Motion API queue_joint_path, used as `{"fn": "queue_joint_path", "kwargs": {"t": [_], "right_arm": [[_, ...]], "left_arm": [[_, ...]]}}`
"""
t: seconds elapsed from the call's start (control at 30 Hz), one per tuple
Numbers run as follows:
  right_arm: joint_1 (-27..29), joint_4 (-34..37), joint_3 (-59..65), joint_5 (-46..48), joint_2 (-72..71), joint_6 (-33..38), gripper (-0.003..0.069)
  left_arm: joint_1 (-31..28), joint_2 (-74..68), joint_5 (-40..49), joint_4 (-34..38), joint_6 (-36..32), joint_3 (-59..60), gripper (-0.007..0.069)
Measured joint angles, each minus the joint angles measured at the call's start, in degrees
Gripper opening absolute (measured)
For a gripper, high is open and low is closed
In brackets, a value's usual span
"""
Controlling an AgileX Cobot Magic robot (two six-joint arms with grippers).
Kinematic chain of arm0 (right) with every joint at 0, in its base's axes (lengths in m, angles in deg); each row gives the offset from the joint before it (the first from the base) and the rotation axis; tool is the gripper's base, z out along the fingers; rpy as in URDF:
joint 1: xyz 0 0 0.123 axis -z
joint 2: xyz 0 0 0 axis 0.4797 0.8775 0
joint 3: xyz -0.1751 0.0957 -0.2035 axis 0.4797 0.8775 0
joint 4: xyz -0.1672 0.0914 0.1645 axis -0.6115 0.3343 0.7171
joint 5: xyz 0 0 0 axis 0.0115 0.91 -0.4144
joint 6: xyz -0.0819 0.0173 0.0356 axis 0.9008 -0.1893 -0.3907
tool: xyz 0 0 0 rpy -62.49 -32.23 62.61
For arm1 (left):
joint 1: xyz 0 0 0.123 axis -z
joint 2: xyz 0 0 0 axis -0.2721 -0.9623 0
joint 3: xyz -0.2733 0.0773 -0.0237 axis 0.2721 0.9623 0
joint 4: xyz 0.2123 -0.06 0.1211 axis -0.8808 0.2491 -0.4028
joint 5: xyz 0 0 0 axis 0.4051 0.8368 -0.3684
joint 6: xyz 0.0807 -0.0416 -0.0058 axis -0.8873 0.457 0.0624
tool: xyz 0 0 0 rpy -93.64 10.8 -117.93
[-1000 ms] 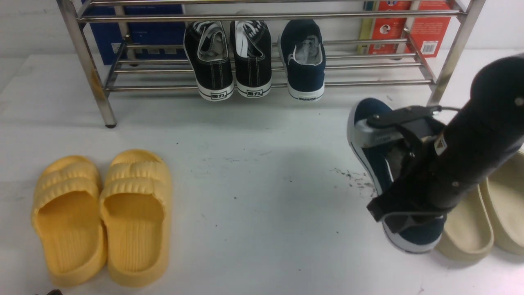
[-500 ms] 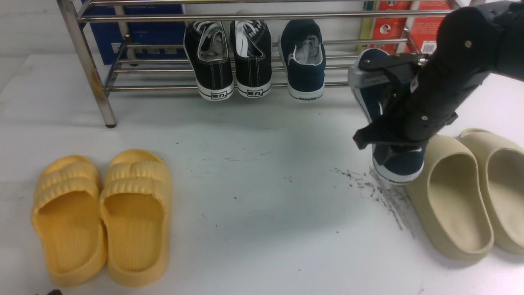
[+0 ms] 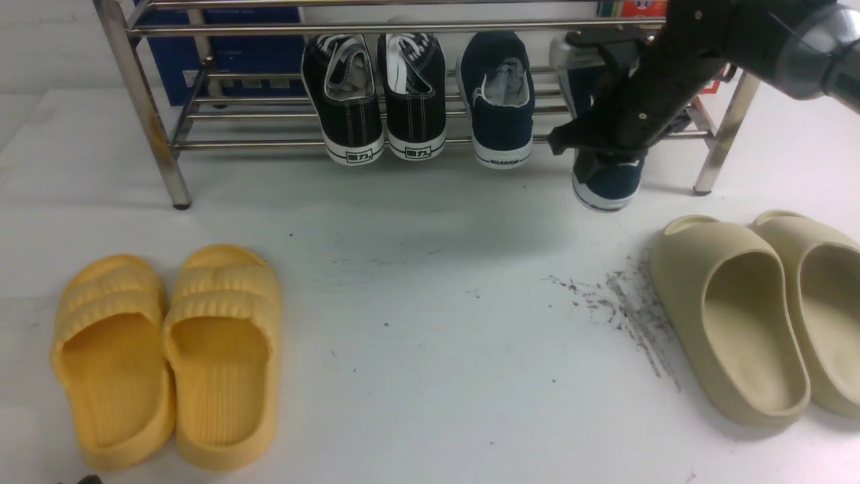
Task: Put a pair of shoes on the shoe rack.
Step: Use the right arm to put a shoe into the shoe rack
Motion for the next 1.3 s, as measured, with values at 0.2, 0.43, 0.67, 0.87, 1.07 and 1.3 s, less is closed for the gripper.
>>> {"fn": "queue_joint_path", "kwargs": {"t": [0.2,0.43,0.67,0.87,1.07,1.3], "right_arm": [[0.4,0.2,-12.9,3.2,7.8,0.0,0.0041],[0.3,-0.2,-20.0,4.0,12.0,0.0,0.0041],[0.3,-1.4,-22.9,8.5,12.2,0.4,0.0041],[0.3,-2.0,-26.3,9.3,12.5,1.3,0.0041],[0.3,-2.2,-26.7,8.9,12.7,2.1,0.0043],[0.3,0.0,-26.8,8.1,13.5,5.6,0.0042]], "left_arm": [[0.0,0.0,0.0,0.0,0.0,0.0,0.0237],[0.0,0.0,0.0,0.0,0.0,0.0,0.0237],[0.0,0.0,0.0,0.0,0.0,0.0,0.0237],[0.0,0.0,0.0,0.0,0.0,0.0,0.0237],[0.0,0.0,0.0,0.0,0.0,0.0,0.0237],[0.0,0.0,0.0,0.0,0.0,0.0,0.0237]]}}
